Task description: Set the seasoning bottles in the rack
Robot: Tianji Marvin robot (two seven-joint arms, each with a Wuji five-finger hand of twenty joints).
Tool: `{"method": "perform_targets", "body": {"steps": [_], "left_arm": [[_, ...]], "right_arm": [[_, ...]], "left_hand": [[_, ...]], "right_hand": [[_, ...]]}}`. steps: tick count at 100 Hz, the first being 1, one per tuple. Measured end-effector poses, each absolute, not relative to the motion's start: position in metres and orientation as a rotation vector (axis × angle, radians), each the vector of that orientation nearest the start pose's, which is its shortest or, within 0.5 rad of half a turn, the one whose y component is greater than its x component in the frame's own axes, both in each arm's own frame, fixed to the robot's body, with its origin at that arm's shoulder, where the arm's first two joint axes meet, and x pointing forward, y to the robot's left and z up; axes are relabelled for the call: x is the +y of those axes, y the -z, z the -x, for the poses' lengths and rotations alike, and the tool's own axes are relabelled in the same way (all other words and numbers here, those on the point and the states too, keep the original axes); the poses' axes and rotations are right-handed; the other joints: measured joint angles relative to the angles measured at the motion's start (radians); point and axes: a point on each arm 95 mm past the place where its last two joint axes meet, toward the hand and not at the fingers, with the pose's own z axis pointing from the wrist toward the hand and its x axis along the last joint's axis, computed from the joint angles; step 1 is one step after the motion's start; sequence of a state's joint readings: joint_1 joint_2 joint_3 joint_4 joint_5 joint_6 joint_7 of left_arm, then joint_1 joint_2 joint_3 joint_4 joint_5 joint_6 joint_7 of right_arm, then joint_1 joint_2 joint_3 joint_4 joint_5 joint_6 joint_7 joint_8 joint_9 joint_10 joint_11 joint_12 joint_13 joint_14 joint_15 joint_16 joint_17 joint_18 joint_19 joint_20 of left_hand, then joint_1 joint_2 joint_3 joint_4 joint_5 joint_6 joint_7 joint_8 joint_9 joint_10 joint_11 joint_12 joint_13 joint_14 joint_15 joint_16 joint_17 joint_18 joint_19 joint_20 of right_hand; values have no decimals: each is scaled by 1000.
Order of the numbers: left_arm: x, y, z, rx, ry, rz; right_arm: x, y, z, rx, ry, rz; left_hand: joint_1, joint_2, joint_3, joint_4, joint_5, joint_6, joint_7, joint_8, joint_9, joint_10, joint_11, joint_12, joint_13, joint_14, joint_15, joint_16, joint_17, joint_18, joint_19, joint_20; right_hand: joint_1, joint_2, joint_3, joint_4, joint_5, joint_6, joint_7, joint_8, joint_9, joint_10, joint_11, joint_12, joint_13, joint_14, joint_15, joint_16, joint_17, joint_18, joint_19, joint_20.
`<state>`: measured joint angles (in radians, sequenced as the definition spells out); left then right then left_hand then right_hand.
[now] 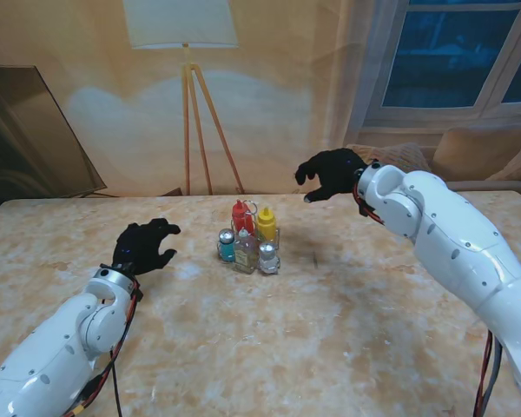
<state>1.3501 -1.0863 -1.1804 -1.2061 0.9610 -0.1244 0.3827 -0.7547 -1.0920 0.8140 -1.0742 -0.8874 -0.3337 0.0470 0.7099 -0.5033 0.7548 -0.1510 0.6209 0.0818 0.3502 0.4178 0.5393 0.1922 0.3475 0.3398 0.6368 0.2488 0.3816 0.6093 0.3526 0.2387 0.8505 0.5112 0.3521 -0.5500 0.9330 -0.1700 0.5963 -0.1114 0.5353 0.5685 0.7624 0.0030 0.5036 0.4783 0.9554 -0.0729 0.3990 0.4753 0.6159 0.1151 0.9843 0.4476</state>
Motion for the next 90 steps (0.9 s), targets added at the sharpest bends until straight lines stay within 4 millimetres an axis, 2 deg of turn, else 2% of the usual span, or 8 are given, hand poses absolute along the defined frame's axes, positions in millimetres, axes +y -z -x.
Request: {"method": "perform_targets", "body": {"steps": [14, 22, 40, 52, 60, 67, 78, 90], "left_arm": [[64, 340, -459, 1278, 1521, 1090], [63, 341, -459, 1282, 1523, 1095], [59, 342, -459, 1295, 1527, 1108], [57, 342, -459, 1294, 1534, 1122], [56, 342, -459, 1289, 1542, 1135], [55, 342, -459, 1289, 1544, 1140], [53, 342, -459, 1299, 1543, 1142], [52, 343, -459, 1303, 1543, 1143]], "right_arm": [[3, 202, -561, 1747, -1541, -782], [-6, 208, -554, 1729, -1539, -791], [-23, 226, -538, 1682, -1540, -813], [-33, 239, -530, 1637, -1575, -872], [-37, 248, -525, 1620, -1597, -928], [-40, 256, -520, 1621, -1566, -897], [-44, 267, -514, 1602, -1549, -891], [-48, 278, -509, 1548, -1588, -991]], "left_hand": [[0, 0, 0, 0, 0, 0, 0, 0, 0, 0, 0, 0, 0, 0, 0, 0, -1, 0, 0, 0], [0, 0, 0, 0, 0, 0, 0, 0, 0, 0, 0, 0, 0, 0, 0, 0, -2, 0, 0, 0], [0, 0, -1, 0, 0, 0, 0, 0, 0, 0, 0, 0, 0, 0, 0, 0, -9, 0, 0, 0], [0, 51, -28, 0, 0, 6, 0, 0, 0, 0, 0, 0, 0, 0, 0, 0, -21, 1, 0, 0], [3, 64, -53, 0, 0, 7, 0, 0, 0, 0, 0, 0, 0, 0, 0, 0, -22, 2, 0, 0], [3, 64, -54, 0, 0, 7, 0, 0, 0, 0, -1, 0, 0, 0, 0, 0, -24, 2, 0, 0], [3, 77, -65, 0, 0, 7, 0, 0, 0, 0, -1, 0, 0, 0, 0, 0, -26, 4, 0, 0], [3, 81, -78, 0, 0, 7, -11, 0, 10, 0, -4, 0, 0, 0, 0, 0, -33, 4, 0, 0]], "right_hand": [[14, 16, -35, 0, 0, -17, 12, 10, 11, -1, 1, 0, 1, 0, 0, 0, -2, 0, 0, -2], [16, 55, -58, 11, 0, -17, 17, 11, 12, -1, -8, 0, 1, 0, 0, 0, -4, 0, 0, -5], [40, 56, -71, 22, 10, -23, 35, 14, 21, -2, -9, 0, 2, 0, -1, 0, -4, 0, -1, -12], [42, 56, -72, 22, 10, -23, 35, 15, 21, -2, -18, 0, 2, 0, -11, 0, -4, 1, -1, -13], [53, 67, -79, 22, 12, -23, 35, 15, 22, -2, -35, -25, 4, 0, -15, -11, -4, 5, -1, -20], [53, 82, -96, 22, 12, -23, 35, 15, 22, -2, -42, -25, 5, 0, -18, -13, -5, 6, -1, -23], [73, 169, -183, 31, 22, -23, 36, 15, 33, -2, -53, -49, 3, 0, -26, -24, -15, 8, -1, -35], [106, 209, -264, 31, 22, -23, 37, 0, 33, -2, -55, -49, 3, 11, -30, -35, -26, 10, -1, -44]]}}
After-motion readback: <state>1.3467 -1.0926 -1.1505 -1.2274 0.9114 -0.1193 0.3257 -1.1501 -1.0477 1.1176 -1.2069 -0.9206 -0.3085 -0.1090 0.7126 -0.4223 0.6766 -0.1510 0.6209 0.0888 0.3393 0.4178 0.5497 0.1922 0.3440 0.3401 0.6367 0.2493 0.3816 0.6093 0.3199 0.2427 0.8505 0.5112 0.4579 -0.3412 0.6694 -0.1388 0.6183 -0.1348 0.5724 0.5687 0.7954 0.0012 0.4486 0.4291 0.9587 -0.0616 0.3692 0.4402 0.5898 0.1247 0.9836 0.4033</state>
